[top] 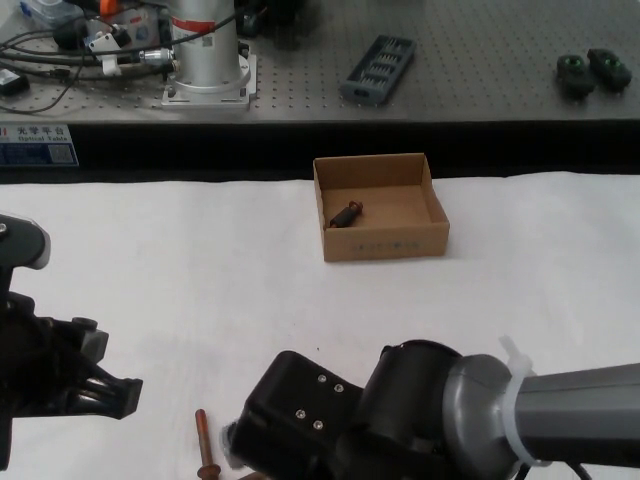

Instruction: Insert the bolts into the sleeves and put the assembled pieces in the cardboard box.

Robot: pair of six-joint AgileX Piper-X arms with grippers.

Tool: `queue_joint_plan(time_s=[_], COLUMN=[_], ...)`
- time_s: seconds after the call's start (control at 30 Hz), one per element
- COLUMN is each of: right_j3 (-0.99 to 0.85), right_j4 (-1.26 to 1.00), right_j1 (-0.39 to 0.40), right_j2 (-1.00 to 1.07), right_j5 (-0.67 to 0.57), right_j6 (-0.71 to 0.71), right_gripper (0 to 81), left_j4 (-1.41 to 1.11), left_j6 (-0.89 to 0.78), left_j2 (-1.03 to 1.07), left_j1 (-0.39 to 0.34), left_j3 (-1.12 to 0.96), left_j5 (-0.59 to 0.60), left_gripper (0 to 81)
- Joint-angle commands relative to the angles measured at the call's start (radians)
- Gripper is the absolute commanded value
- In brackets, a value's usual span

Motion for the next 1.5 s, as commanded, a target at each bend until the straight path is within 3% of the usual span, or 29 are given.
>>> queue_joint_plan(time_s=[0.0, 0.17, 0.37, 0.43, 0.53, 0.6, 0.67, 0.73, 0.93, 1.17, 1.37, 1.47], right_j3=[0.013, 0.013, 0.013, 0.013, 0.013, 0.013, 0.013, 0.013, 0.013, -0.020, -0.022, -0.022], right_j4=[0.183, 0.264, 0.254, 0.230, 0.160, 0.112, 0.089, 0.104, 0.190, 0.188, 0.182, 0.158], right_j1=[-0.024, -0.076, -0.147, -0.161, -0.167, -0.167, -0.167, -0.167, -0.178, -0.178, -0.178, -0.178], right_j2=[0.006, 0.006, 0.006, 0.006, 0.006, 0.006, 0.006, 0.006, 0.004, -0.029, -0.096, -0.116], right_j5=[0.118, 0.310, 0.381, 0.378, 0.373, 0.373, 0.378, 0.365, 0.110, 0.096, 0.055, 0.050], right_j6=[-0.173, -0.402, -0.606, -0.661, -0.751, -0.795, -0.744, -0.592, -0.200, -0.103, 0.081, 0.087], right_gripper=[3.8, 3.8, 4.9, 13.5, 39.7, 44.9, 41.4, 35.8, 23.8, 23.9, 23.9, 23.7], left_j4=[-0.013, -0.013, -0.013, -0.013, -0.013, -0.013, -0.013, -0.013, -0.016, -0.017, -0.017, -0.017], left_j6=[0.016, 0.016, 0.016, 0.016, 0.016, 0.016, 0.016, 0.016, 0.016, 0.016, 0.016, 0.016], left_j2=[-0.010, -0.010, -0.010, -0.010, -0.010, -0.010, -0.010, -0.010, -0.010, -0.010, -0.010, -0.010], left_j1=[0.003, 0.003, 0.003, 0.003, 0.003, 0.003, 0.003, 0.003, 0.003, 0.003, 0.003, 0.003], left_j3=[-0.002, -0.002, -0.002, -0.002, -0.002, -0.002, -0.002, -0.002, -0.002, -0.002, -0.002, -0.002], left_j5=[0.003, 0.003, 0.003, 0.003, 0.003, 0.003, 0.003, 0.003, 0.003, 0.003, 0.003, 0.003], left_gripper=[11.4, 11.4, 11.4, 11.4, 11.4, 11.4, 11.4, 11.4, 11.4, 11.4, 11.4, 11.4])
